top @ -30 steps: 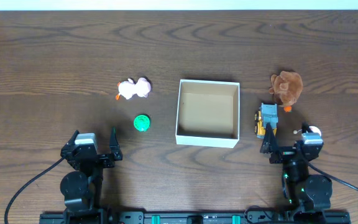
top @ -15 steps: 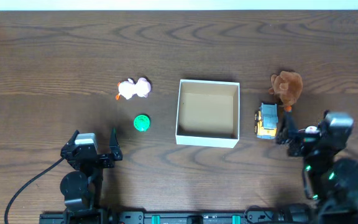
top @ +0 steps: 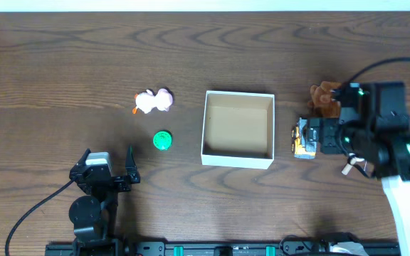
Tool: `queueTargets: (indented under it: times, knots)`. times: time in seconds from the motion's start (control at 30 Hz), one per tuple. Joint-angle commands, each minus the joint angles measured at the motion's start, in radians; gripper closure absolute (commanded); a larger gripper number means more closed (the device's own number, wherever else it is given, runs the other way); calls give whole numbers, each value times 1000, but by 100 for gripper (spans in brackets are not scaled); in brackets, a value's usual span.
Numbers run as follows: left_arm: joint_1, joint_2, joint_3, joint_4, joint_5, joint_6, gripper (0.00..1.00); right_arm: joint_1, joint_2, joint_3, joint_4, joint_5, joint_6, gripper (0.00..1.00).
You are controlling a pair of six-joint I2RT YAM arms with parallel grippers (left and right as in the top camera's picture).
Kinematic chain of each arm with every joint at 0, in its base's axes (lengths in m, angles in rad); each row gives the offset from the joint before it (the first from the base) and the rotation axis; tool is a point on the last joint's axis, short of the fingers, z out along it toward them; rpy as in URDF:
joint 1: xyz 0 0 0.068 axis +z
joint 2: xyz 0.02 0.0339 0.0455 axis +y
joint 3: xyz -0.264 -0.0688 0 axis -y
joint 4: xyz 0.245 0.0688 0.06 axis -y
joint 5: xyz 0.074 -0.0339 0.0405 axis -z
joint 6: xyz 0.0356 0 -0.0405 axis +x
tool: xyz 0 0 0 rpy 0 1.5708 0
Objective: Pack container
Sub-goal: 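Move the right gripper over the grey-yellow toy truck and lower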
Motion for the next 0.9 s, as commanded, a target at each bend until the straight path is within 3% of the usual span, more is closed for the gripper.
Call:
queueTargets:
  times: [0.0, 0.27, 0.43, 0.87]
  knots:
    - [-4, -6, -14, -35, -1, -5, 2, -12, 71, -18, 2, -33, -18, 1]
    - [-4, -6, -14, -35, -1, -5, 2, -12, 274, -74, 75, 3, -17, 1]
    - [-4, -6, -14, -35, -1, -5, 2, -12, 370, -78, 95, 47, -13, 9]
    - [-4, -6, -14, -35, -1, -5, 2, -12, 448, -179, 270, 97, -13, 1]
